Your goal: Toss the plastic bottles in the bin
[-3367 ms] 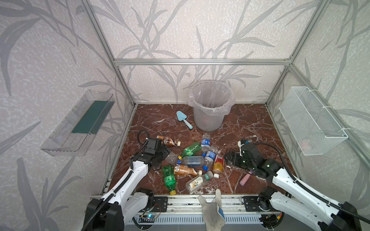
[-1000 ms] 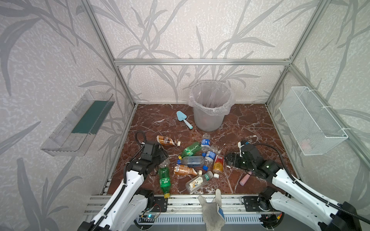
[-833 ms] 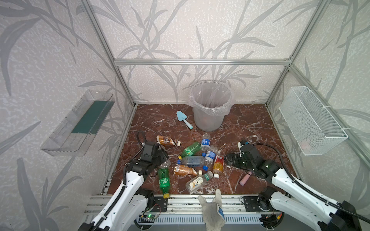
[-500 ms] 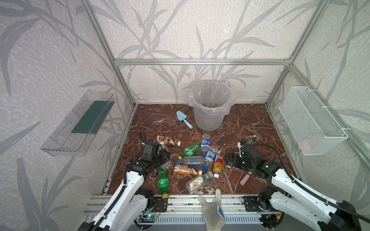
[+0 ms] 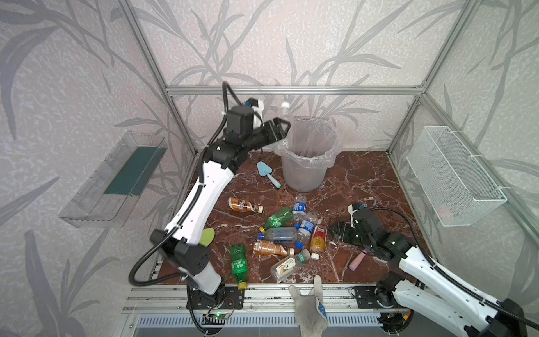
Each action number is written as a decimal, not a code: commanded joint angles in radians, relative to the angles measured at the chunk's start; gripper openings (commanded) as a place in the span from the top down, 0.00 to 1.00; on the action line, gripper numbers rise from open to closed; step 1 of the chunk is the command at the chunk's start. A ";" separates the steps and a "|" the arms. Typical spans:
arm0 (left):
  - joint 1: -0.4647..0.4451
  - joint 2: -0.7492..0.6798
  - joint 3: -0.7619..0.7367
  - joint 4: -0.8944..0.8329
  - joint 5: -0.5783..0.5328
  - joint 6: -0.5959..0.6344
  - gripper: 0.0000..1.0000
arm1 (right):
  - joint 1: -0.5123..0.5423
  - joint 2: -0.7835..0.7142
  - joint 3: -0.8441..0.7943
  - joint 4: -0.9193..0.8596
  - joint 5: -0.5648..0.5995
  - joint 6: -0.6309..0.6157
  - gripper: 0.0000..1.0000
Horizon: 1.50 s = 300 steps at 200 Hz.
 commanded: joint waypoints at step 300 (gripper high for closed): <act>0.041 -0.965 -1.520 -0.009 -0.278 -0.143 0.12 | 0.104 0.237 -0.052 0.169 -0.132 0.121 0.09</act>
